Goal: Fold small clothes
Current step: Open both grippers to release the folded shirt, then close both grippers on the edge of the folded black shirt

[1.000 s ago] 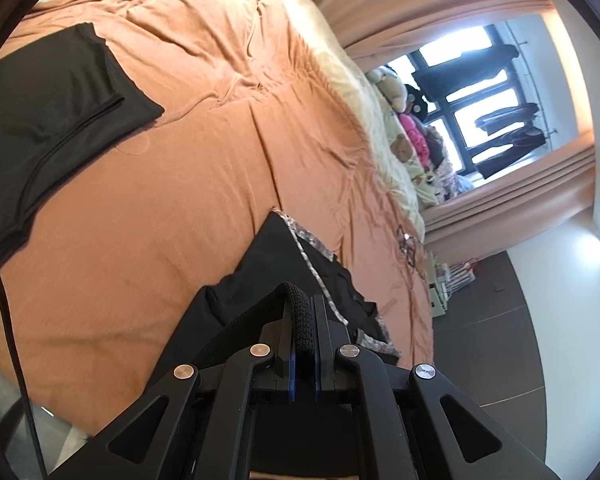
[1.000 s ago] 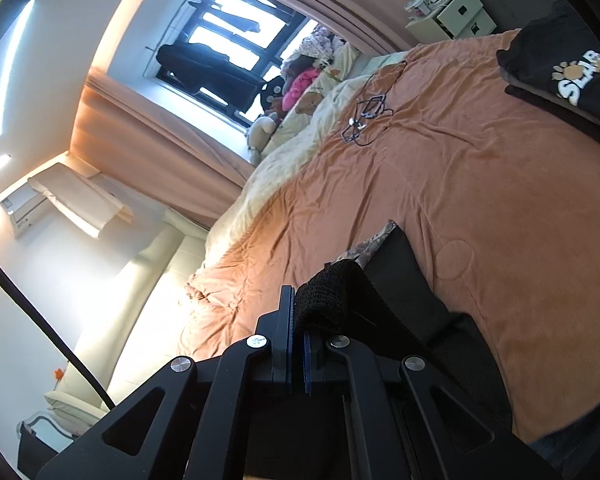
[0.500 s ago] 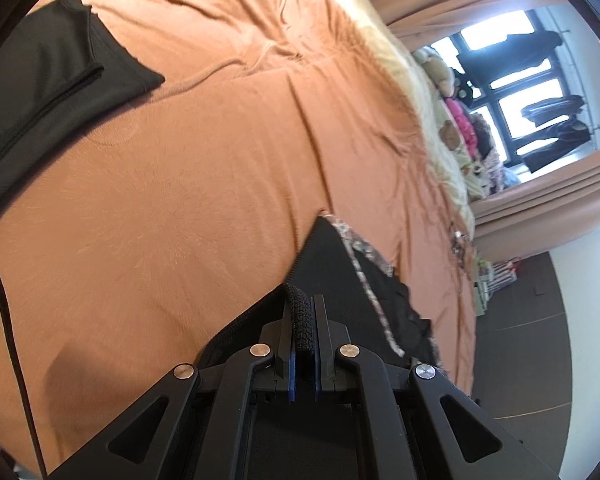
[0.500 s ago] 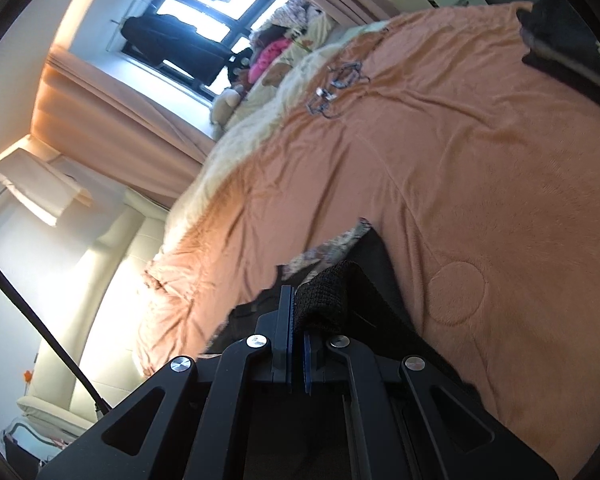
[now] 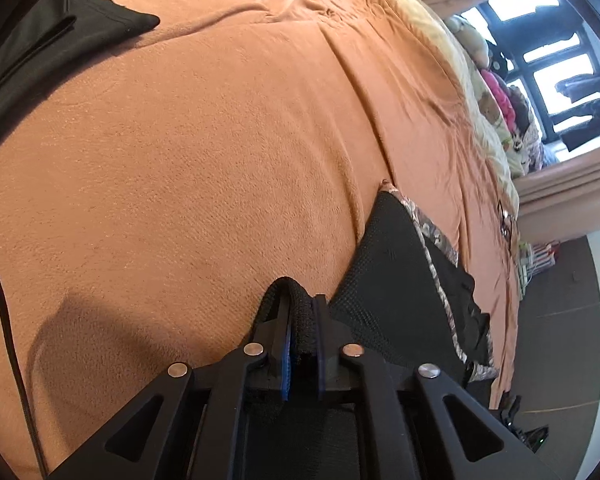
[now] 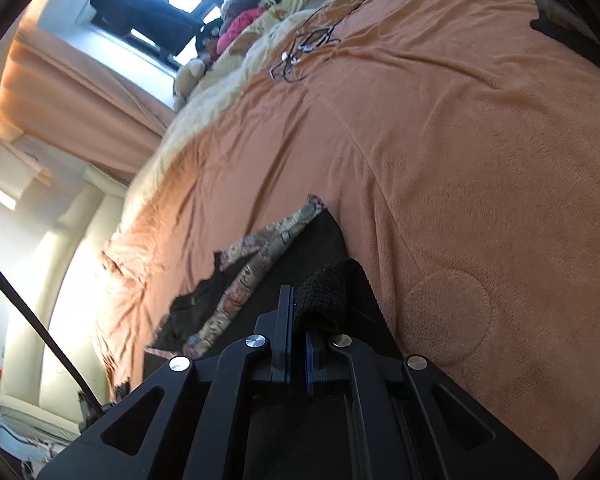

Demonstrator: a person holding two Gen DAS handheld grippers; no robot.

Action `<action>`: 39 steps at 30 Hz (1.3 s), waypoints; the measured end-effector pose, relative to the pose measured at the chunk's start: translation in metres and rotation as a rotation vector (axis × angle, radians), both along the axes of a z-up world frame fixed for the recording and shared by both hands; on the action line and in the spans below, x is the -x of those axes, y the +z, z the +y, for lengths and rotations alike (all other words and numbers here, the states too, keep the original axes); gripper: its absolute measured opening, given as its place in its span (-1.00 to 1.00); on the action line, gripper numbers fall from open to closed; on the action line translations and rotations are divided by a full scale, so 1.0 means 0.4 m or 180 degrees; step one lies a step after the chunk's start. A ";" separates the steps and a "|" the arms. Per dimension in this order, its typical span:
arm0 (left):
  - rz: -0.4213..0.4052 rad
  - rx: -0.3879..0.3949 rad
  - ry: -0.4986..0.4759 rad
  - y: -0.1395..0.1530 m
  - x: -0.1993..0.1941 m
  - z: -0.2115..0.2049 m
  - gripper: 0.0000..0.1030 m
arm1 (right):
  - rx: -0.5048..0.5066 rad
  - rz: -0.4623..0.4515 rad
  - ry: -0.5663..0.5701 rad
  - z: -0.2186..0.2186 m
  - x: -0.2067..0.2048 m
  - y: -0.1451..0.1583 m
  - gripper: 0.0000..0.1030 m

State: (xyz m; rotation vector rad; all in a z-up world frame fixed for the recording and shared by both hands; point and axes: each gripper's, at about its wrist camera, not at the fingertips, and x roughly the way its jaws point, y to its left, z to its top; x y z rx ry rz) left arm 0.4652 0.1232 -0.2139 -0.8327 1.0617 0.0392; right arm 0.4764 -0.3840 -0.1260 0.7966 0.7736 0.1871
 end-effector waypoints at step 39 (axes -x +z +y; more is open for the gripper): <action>0.0332 -0.1772 -0.1718 0.011 0.118 -0.129 0.26 | 0.2181 0.0739 0.0861 0.211 0.131 0.145 0.45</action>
